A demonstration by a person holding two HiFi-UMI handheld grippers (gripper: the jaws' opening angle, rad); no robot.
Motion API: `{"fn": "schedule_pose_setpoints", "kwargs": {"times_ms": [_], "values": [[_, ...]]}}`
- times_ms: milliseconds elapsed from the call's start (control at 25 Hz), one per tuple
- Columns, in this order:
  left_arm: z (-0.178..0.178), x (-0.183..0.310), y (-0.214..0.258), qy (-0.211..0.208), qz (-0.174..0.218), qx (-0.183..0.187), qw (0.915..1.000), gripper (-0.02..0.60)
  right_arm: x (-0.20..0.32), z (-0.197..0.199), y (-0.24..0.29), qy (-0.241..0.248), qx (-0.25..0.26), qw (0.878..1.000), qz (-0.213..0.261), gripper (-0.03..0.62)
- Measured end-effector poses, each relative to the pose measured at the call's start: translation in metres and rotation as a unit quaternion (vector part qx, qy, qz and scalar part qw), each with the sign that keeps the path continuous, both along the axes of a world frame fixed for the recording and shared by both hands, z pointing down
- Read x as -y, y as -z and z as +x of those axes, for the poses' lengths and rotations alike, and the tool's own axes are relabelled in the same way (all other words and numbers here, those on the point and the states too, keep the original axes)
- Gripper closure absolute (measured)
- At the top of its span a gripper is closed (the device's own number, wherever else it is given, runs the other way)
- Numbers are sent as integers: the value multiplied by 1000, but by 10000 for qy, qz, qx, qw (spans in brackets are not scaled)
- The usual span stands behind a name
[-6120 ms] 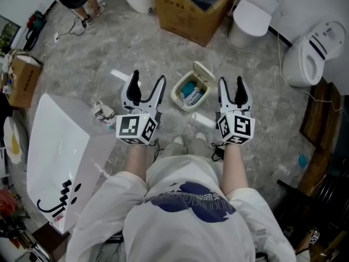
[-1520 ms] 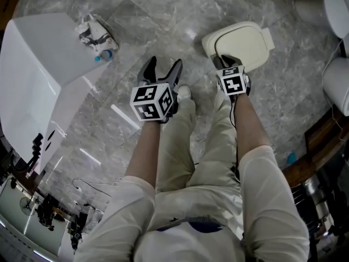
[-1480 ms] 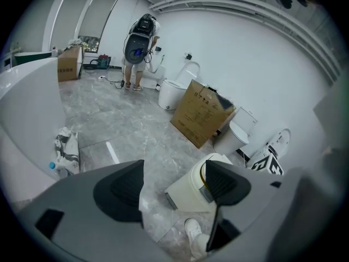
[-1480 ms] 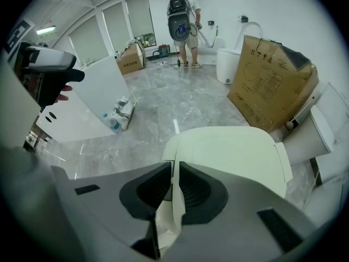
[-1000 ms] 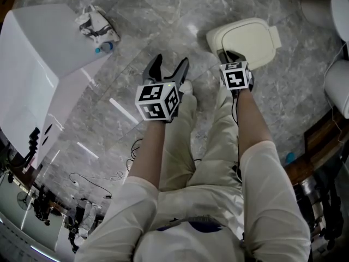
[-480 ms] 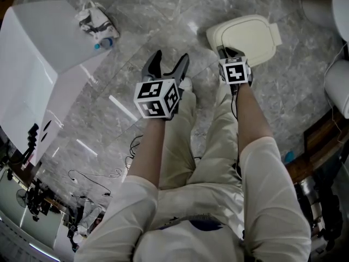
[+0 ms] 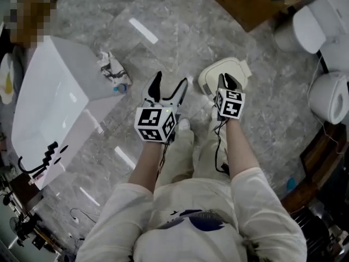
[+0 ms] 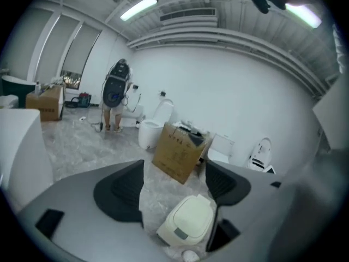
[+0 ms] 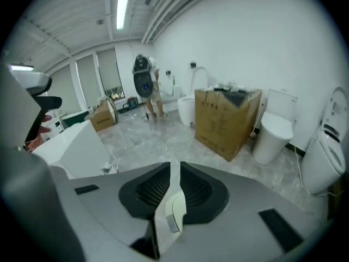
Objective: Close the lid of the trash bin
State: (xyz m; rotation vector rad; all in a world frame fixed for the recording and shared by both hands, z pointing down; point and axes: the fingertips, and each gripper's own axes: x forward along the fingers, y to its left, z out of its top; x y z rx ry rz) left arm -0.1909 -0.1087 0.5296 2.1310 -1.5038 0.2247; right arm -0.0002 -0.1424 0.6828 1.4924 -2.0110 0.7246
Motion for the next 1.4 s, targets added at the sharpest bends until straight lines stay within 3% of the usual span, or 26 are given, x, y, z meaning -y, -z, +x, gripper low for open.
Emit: {"fn": "schedule_pose_setpoints", "kwargs": {"times_ms": [120,240,320,440,560,640,800,920,1120,1400], "values": [[15,16,94,-218,978,-47,9950,250,21,10,120,-78,208,9926,1195,528],[30,-3,178,-331,1685,-29,9851,250,-8,13,240,119,447,9760,2130,526],[42,-19,223,-326,2063,-42,9779,250,-33,17,306,328,561,9628,2623,525],[61,-39,267,-361,2480,66,9681,250,-67,21,366,557,804,9455,3107,523],[76,-51,290,-236,2765,161,9606,252,-89,25,391,738,842,9375,3294,523],[86,-62,299,-206,2915,212,9561,285,-101,26,399,879,748,9342,3376,528],[100,-78,305,-349,3158,487,9469,452,-109,28,401,846,632,9317,3476,547],[100,-78,308,-209,3215,649,9445,582,-106,30,400,723,570,9326,3490,582],[110,-71,315,-177,3228,677,9439,583,-103,37,406,507,499,9294,3620,585],[120,-75,328,-293,3477,590,9353,583,-105,42,423,331,591,9200,3860,585]]}}
